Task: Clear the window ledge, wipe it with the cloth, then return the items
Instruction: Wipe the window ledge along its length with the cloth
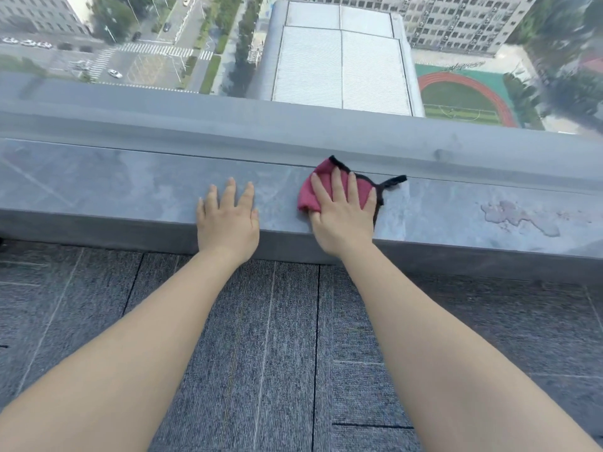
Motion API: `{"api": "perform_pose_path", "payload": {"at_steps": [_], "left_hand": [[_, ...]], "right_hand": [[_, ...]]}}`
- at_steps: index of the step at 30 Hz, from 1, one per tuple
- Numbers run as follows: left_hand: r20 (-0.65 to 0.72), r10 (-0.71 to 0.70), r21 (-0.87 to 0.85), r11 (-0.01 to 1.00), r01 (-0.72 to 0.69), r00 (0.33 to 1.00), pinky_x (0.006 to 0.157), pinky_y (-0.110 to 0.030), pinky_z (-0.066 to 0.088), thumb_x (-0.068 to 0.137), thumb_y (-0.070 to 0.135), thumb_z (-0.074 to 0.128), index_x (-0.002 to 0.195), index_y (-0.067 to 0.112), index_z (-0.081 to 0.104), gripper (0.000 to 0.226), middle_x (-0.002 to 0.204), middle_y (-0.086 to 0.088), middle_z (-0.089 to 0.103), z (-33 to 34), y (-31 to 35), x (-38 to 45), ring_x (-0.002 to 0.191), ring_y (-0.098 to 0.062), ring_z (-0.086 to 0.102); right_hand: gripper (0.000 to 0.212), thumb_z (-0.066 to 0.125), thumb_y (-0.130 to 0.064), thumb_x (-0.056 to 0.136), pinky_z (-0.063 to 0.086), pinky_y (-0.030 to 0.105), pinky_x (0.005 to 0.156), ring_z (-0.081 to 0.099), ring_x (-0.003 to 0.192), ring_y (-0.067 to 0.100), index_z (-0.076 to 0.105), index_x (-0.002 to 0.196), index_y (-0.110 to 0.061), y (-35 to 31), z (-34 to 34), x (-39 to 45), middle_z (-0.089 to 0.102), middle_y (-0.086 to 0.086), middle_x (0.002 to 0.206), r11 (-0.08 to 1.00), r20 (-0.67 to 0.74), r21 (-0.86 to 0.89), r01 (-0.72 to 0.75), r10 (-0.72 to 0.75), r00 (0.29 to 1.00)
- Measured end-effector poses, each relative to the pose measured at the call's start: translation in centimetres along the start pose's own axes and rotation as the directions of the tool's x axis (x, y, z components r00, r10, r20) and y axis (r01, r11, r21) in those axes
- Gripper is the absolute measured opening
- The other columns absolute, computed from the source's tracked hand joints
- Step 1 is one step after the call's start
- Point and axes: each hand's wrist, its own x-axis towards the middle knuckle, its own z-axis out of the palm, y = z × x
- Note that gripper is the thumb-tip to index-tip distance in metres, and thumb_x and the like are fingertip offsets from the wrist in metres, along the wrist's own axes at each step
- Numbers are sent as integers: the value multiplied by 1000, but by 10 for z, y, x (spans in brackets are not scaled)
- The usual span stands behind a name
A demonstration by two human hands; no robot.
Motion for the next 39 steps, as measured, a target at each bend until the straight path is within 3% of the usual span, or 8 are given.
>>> {"api": "perform_pose_path", "payload": {"at_steps": [3,6,13,19,23,29,33,39], "left_hand": [[-3,62,-44,997,-62,998,115,-43,13,93,32,35,140,21,25,49,155,-8,17,-3,15,-9,141,-32,12],[-23,139,-71,988,-140,990,115,-41,13,93,33,36,140,21,25,50,154,-8,19,-2,36,-17,141,-30,14],[42,236,-47,971,-234,971,117,-44,5,94,39,28,142,27,17,51,157,-5,8,16,96,-16,143,-28,4],[48,194,21,980,-196,980,116,-48,-4,94,42,25,142,31,14,51,157,-2,5,29,112,-14,144,-27,1],[35,176,30,984,-177,984,116,-47,-4,94,42,26,142,32,15,50,157,-2,5,31,115,-16,144,-27,1],[108,116,48,991,-122,987,116,-47,-4,95,39,24,143,31,10,50,157,-1,1,24,122,-21,144,-27,-2],[140,118,56,990,-127,983,116,-46,-5,95,39,22,143,31,7,50,157,-2,-1,20,122,-21,144,-27,-4],[105,161,24,986,-165,981,116,-45,-6,95,41,21,142,33,6,51,157,0,-2,28,114,-20,144,-26,-5]], "right_hand": [[56,27,-31,95,-8,44,117,-7,148,16,7,147,-38,16,-1,-16,-3,-6,160,983,-6,-13,183,-183,983],[60,16,-36,87,-9,39,118,-5,147,12,7,147,-38,46,-2,-36,-1,-10,159,982,15,-15,189,-189,982],[56,19,-41,96,-10,56,113,-15,146,28,-5,147,-36,117,-10,-49,-13,-2,159,963,23,24,-267,266,964],[63,18,-49,95,-9,66,109,-16,144,37,-7,148,-27,103,-19,-6,-15,8,158,891,40,103,-443,441,896],[64,22,-44,96,-9,64,110,-16,144,36,-6,149,-22,86,-17,5,-12,13,158,937,13,106,-332,333,943],[60,30,-32,94,-12,49,116,-14,147,20,0,146,-40,120,-23,-32,-9,-5,159,984,88,4,179,-178,980],[59,27,-37,95,-13,55,113,-17,146,25,-3,145,-42,153,-30,-39,-14,-3,159,998,130,-25,-58,61,990],[63,20,-50,95,-10,65,109,-19,144,35,-8,148,-29,116,-25,0,-17,9,158,889,85,115,-442,435,896]]}}
